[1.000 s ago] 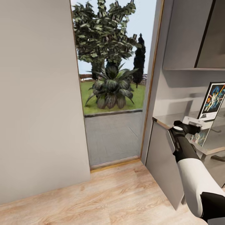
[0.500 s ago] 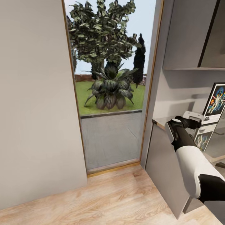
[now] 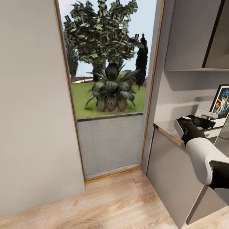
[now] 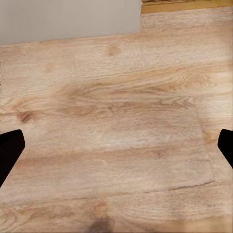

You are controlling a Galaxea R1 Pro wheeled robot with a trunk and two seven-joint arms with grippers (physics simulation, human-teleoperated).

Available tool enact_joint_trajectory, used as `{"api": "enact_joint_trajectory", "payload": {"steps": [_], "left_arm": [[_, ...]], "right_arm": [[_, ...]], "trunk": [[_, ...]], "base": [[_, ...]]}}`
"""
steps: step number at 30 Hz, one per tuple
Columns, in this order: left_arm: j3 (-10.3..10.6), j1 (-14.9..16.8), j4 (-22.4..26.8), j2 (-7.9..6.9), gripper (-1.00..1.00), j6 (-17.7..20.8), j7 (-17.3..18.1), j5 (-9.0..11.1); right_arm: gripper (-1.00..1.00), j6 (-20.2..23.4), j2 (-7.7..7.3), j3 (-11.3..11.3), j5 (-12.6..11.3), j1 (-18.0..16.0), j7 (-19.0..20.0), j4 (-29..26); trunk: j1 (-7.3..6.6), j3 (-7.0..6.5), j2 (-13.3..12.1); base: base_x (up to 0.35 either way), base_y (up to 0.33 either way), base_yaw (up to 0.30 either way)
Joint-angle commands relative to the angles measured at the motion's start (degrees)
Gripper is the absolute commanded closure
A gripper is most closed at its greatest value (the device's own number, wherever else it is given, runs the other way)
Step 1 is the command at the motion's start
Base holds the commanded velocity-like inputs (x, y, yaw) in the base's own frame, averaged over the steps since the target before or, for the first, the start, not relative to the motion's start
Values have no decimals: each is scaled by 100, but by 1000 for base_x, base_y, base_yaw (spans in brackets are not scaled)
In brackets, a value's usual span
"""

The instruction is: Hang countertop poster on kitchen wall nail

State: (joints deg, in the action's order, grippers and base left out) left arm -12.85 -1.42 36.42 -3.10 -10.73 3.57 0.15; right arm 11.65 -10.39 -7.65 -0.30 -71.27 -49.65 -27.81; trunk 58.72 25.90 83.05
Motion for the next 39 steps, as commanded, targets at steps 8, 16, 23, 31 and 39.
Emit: {"api": "enact_joint_trajectory", "payload": {"steps": [8,16,23,31,39], "left_arm": [[-56,-1,6,3,-100,-8,38,2],[-55,-3,5,2,-100,6,31,-5],[-58,-3,8,2,-100,6,30,-6],[-59,-1,22,2,-100,2,30,-6],[-60,-1,30,2,-100,3,26,-6]], "right_arm": [[-100,-300,24,22,-1,10,-13,31],[-100,-410,44,31,-3,32,-2,182],[-100,-419,40,27,-2,34,-8,204],[-100,-586,26,21,13,41,-10,220],[-100,-618,-4,25,6,43,-9,424]], "trunk": [[1,5,3],[1,5,3],[1,5,3],[1,5,3],[1,5,3]], "base": [[137,-20,0],[205,-2,0],[148,-41,0],[140,-125,0],[143,-110,0]]}}
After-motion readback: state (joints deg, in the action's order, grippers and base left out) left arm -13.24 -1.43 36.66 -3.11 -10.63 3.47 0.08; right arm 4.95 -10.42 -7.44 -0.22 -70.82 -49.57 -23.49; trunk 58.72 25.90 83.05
